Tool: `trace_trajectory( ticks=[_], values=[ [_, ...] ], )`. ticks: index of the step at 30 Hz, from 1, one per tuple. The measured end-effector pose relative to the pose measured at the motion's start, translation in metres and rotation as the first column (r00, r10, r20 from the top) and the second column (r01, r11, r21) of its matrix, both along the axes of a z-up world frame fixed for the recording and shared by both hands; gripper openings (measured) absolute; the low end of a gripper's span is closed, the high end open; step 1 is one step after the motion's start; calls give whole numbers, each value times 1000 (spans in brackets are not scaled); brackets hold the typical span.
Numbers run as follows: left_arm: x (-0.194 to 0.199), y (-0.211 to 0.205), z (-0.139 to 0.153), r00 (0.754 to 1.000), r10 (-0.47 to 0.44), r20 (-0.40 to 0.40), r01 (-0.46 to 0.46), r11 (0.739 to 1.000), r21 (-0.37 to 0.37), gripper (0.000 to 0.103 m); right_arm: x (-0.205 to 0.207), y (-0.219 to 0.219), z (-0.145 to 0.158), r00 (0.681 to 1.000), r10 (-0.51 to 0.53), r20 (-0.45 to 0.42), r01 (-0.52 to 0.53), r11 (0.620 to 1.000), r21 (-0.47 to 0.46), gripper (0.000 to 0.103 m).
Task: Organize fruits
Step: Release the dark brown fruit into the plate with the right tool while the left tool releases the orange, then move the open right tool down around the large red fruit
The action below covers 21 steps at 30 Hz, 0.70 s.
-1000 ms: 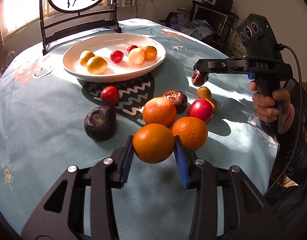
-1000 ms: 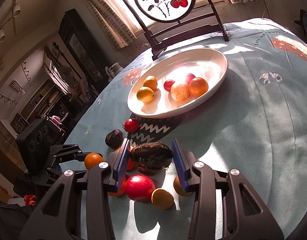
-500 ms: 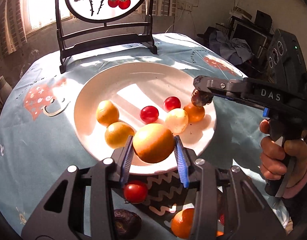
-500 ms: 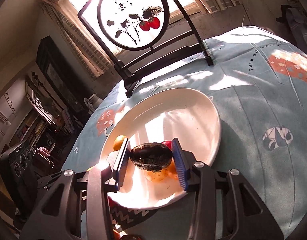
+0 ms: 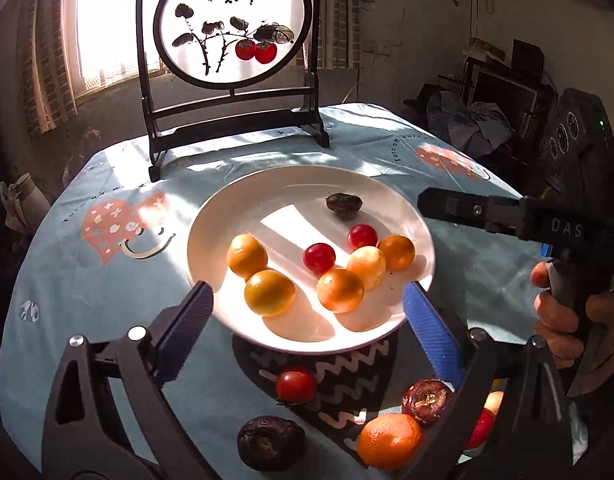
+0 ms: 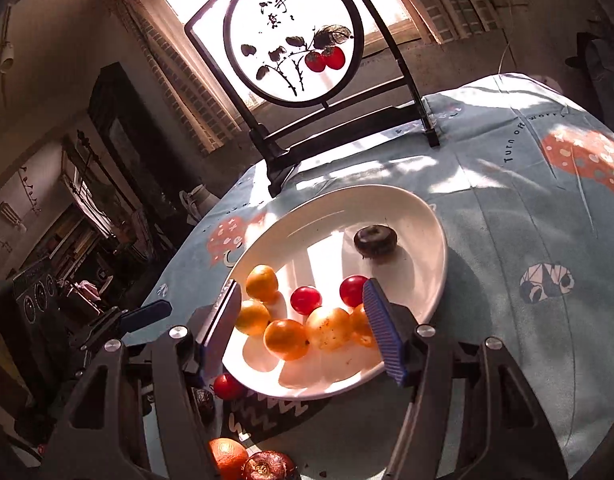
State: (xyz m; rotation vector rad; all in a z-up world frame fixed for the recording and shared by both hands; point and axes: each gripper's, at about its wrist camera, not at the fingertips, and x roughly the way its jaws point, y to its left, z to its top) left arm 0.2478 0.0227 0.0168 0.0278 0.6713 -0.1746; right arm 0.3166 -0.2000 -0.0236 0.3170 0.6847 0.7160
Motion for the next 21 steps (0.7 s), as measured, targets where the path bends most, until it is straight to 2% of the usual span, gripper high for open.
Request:
trace_trajectory(
  ticks=[3,7,10,13,16,18,21],
  values=[
    [-17,23,-2,999,49,-12,-50,998,-50,100,-23,3,-6,999,43,-15,-44,999,-28,64],
    [-30,52,-15,992,107,-69,-116,985,-128,100,-49,5,-15,996,84,-28,-86,994,-64,64],
    [-40,67,-27,983,155,-94,-166,978,-123,100,-62,2,-20,996,82,-30,-84,992,-94,64],
    [-48,78,-34,977,175,-121,-192,970,-149,100,-72,-6,-21,996,82,-26,-84,993,-85,64],
    [-50,84,-34,971,208,-116,-224,965,-139,99,-85,-8,-23,993,115,-18,-117,988,-105,64],
    [-50,84,-36,968,220,-124,-235,963,-129,99,-97,-5,-23,988,155,-7,-154,977,-145,64],
    [-50,83,-36,970,204,-130,-221,967,-130,99,-121,5,-23,974,221,39,-203,941,-269,64]
  ],
)
